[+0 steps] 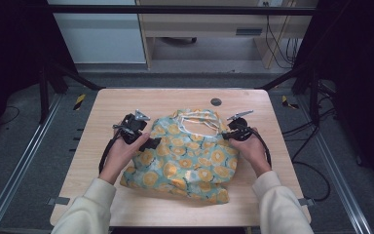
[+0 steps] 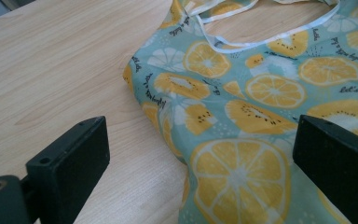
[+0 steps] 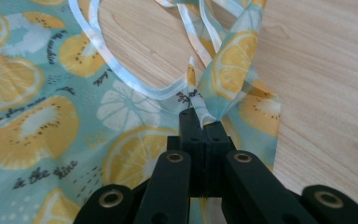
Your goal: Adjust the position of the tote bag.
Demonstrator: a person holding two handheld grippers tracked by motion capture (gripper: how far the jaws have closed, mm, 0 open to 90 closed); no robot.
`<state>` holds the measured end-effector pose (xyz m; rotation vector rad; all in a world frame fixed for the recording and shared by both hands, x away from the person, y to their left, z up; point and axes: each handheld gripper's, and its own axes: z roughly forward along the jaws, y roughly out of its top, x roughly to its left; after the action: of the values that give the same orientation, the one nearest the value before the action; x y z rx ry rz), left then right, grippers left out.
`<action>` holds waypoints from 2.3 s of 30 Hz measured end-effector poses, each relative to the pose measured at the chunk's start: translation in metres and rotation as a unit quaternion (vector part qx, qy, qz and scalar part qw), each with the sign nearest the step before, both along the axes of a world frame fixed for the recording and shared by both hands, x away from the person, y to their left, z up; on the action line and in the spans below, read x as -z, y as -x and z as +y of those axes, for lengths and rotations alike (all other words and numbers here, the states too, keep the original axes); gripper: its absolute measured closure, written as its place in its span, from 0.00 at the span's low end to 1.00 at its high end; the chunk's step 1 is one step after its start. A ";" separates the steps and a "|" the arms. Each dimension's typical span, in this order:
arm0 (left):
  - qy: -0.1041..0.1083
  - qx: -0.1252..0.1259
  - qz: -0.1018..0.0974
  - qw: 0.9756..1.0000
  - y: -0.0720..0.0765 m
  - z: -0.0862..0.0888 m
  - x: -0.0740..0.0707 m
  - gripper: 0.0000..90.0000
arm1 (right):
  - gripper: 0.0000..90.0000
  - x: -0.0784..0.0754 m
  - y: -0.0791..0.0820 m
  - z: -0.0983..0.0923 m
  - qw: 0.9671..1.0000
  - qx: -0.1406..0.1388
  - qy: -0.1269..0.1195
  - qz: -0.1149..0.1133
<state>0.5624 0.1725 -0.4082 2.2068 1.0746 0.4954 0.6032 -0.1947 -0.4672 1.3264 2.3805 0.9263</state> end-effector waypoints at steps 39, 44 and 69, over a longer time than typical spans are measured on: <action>0.014 0.008 0.058 0.998 -0.019 -0.002 0.036 1.00 | 1.00 -0.013 0.007 0.001 0.999 -0.014 -0.006 -0.035; 0.002 0.011 0.027 1.000 -0.016 0.000 0.029 1.00 | 1.00 -0.018 0.010 -0.007 0.999 -0.007 -0.005 -0.043; 0.028 0.020 -0.062 0.998 0.004 0.006 -0.024 1.00 | 1.00 -0.084 0.034 -0.027 0.993 -0.001 -0.049 -0.108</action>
<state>0.5586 0.1789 -0.3843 2.1150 0.9671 0.5699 0.5694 -0.2212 -0.3835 1.1888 2.1977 1.1387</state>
